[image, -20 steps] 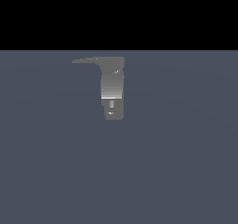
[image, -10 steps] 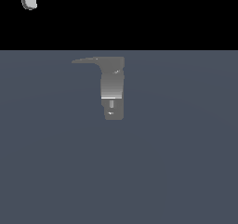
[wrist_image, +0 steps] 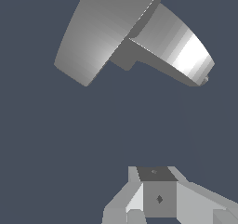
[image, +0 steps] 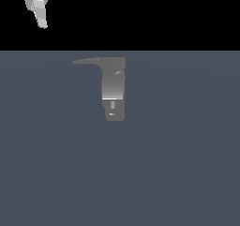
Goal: Turn on the faucet by rotating a designated handle.
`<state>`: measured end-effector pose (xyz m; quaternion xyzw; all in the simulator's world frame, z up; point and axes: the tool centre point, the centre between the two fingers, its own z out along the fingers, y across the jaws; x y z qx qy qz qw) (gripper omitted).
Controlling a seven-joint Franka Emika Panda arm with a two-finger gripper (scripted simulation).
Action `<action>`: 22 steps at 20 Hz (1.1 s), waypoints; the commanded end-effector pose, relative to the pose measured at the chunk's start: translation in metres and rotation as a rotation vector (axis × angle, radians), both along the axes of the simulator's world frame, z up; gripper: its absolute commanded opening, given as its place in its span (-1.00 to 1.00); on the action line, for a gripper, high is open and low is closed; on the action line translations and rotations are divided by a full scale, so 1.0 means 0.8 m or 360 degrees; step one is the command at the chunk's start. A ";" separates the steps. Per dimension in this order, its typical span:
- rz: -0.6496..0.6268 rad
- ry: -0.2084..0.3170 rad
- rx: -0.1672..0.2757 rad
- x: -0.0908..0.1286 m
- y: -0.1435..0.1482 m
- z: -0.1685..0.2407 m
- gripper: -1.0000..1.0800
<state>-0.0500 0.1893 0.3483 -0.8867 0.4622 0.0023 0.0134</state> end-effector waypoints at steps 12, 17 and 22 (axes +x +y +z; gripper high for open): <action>-0.0436 0.0009 -0.0015 0.100 0.000 -0.050 -1.00; -0.0634 0.0013 -0.0024 0.144 -0.009 -0.072 -1.00; -0.0820 0.0018 -0.0031 0.185 -0.023 -0.093 -1.00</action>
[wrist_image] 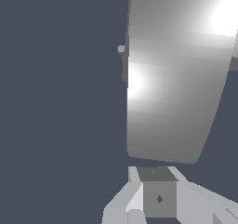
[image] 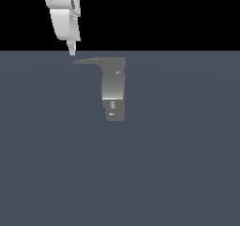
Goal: Turn on the faucet by rotating a designated handle.
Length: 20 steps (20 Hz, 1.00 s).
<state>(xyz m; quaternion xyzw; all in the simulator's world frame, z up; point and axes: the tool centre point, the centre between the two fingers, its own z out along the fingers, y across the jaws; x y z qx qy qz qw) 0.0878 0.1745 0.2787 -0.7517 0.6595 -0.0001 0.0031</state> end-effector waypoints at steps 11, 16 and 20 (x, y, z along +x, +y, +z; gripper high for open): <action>-0.0318 0.0006 -0.0009 0.066 -0.033 -0.033 -1.00; -0.0363 0.0007 -0.0008 0.075 -0.039 -0.037 -1.00; -0.0369 0.0007 -0.0008 0.076 -0.040 -0.038 -1.00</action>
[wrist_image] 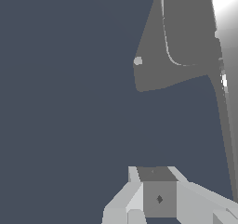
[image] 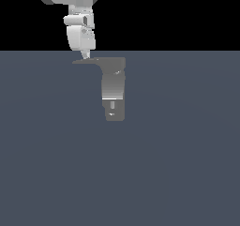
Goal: Turn on the faucet by rotating a designated handle.
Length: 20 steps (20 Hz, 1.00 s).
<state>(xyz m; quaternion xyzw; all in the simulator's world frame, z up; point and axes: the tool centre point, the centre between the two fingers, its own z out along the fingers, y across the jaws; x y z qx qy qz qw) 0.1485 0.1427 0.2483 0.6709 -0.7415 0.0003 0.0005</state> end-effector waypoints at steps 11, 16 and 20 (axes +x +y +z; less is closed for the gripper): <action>-0.0002 -0.0001 0.0000 -0.021 0.003 0.000 -1.00; -0.0002 -0.0001 0.0000 -0.035 0.005 0.000 -1.00; -0.0002 -0.0001 0.0000 -0.046 0.007 0.000 -1.00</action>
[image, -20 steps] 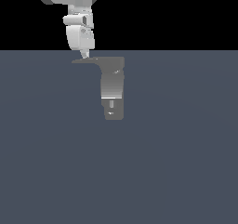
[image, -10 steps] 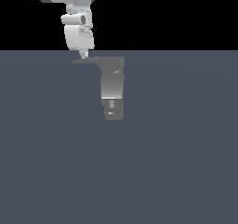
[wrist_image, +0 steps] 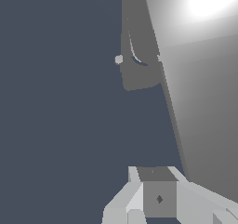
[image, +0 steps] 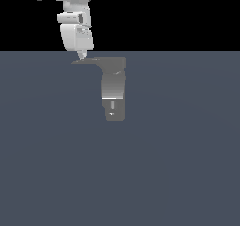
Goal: Turn on the faucet by rotating a designated handle.
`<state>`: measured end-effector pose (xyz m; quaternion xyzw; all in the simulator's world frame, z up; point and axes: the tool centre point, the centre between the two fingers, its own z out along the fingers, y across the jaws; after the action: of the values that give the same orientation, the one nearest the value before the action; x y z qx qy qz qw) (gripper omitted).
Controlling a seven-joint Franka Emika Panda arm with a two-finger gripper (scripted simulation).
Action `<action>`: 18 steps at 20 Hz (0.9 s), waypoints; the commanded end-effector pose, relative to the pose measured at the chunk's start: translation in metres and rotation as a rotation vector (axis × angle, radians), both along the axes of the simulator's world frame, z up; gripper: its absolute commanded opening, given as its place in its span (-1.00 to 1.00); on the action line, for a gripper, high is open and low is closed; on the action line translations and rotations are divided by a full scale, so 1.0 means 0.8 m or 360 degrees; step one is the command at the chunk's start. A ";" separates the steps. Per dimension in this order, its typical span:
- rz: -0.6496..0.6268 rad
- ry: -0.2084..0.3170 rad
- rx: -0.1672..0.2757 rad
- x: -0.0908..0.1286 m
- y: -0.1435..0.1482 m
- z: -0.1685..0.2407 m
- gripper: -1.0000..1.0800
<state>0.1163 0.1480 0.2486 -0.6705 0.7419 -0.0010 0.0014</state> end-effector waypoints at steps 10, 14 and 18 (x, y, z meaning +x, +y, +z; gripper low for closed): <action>0.0000 0.0005 -0.0002 -0.038 0.005 0.000 -1.00; -0.0001 0.0006 -0.0002 -0.051 0.007 0.000 -1.00; -0.0001 0.0006 -0.0002 -0.064 0.009 0.000 -1.00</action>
<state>0.0716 0.1503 0.2486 -0.6679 0.7443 -0.0016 0.0012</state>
